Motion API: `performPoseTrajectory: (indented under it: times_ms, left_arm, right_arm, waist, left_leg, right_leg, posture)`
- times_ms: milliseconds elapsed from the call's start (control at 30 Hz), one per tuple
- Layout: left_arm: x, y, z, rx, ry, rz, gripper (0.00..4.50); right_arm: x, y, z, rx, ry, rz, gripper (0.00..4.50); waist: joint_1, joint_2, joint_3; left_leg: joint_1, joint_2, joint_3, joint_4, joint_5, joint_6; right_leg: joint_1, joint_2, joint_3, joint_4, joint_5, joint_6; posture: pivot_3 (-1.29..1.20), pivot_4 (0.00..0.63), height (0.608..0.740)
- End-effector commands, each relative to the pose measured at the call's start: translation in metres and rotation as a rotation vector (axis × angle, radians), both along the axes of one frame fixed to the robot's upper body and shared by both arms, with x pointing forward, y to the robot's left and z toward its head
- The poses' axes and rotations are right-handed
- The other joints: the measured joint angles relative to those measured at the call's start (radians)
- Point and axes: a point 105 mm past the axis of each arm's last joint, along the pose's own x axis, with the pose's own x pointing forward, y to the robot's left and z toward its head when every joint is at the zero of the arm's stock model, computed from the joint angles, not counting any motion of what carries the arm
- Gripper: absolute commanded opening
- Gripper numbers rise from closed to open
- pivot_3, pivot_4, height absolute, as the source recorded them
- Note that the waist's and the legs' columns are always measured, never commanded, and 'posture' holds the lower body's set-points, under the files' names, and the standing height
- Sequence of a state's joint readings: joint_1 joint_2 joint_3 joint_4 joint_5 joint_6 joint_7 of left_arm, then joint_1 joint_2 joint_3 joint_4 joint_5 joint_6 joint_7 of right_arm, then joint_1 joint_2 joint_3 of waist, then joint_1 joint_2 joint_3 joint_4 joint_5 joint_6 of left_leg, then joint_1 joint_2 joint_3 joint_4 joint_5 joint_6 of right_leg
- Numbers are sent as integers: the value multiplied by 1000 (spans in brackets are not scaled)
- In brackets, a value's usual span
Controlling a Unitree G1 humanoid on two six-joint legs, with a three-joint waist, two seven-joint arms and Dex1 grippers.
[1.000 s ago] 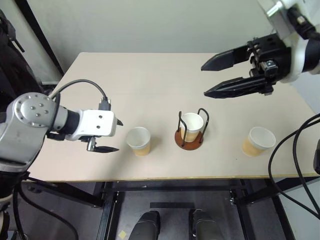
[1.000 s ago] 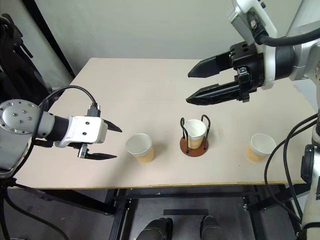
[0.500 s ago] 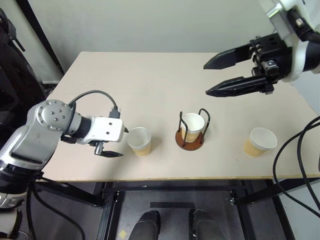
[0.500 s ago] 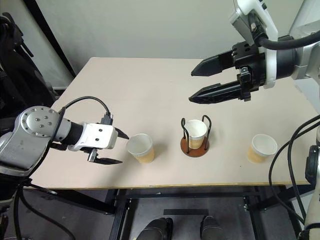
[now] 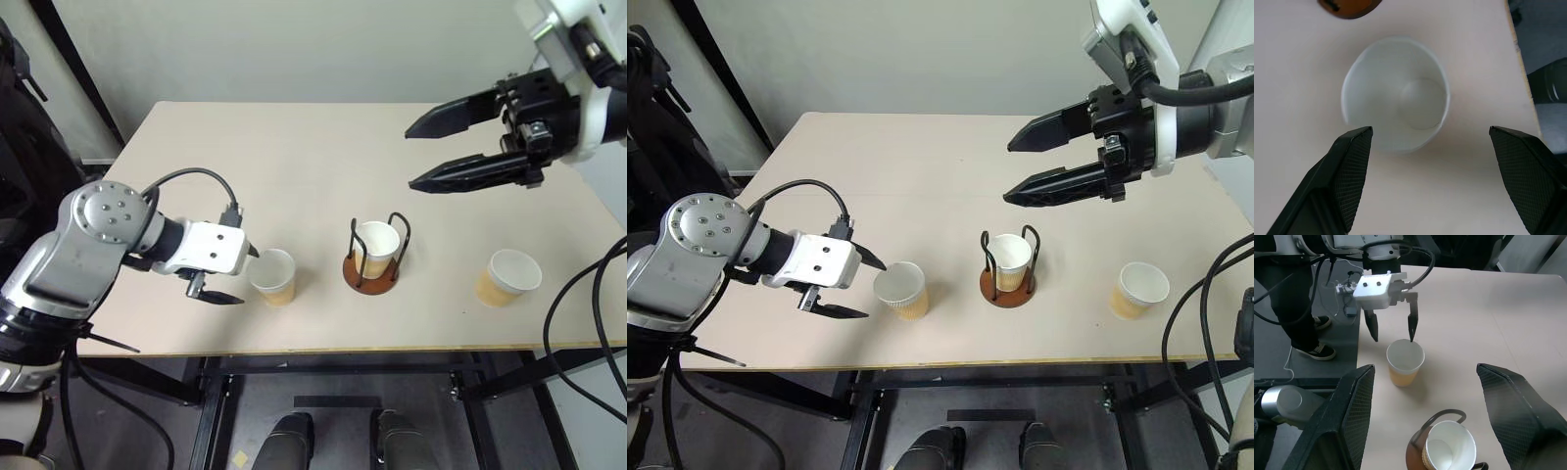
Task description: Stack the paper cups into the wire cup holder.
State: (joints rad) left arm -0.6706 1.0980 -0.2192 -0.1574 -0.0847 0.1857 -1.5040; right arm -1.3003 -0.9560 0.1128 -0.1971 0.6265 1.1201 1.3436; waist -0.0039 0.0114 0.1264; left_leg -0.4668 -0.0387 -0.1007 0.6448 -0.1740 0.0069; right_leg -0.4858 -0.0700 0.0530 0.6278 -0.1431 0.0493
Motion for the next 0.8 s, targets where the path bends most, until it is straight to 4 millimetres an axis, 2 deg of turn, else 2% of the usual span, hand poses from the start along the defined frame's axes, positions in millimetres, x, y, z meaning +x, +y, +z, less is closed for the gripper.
performPoseTrajectory:
  times_ms: [33,333,600,700,800]
  left_arm:
    - [0,-6,8,5,-25,-43,4113]
    - [12,-8,-4,61,-48,-71,4113]
    - [11,-15,-16,55,-11,-111,4113]
    - [8,-17,-22,52,15,-129,3526]
    - [7,-18,-22,47,34,-141,2514]
  right_arm:
    - [-3,-1,6,4,-34,6,3423]
    - [-3,-2,6,8,-40,0,3423]
    - [-1,-3,4,13,-39,-10,3423]
    - [0,-4,3,13,-35,-10,3476]
    - [-2,-7,-2,7,-15,-2,3476]
  waist:
    - [0,0,0]
    - [0,0,0]
    - [0,0,0]
    - [0,0,0]
    - [0,0,0]
  left_leg:
    - [0,0,0,0,0,0]
    - [0,0,0,0,0,0]
    - [0,0,0,1,0,1]
    - [0,0,0,1,1,1]
    - [0,0,0,1,1,1]
  right_leg:
    - [0,0,0,0,0,0]
    - [0,0,0,0,0,0]
    - [0,0,0,0,0,1]
    - [0,0,0,0,0,1]
    - [0,0,-1,0,0,1]
  posture:
    - [0,150,740]
    - [0,150,740]
    - [0,150,740]
    - [0,150,740]
    - [0,150,740]
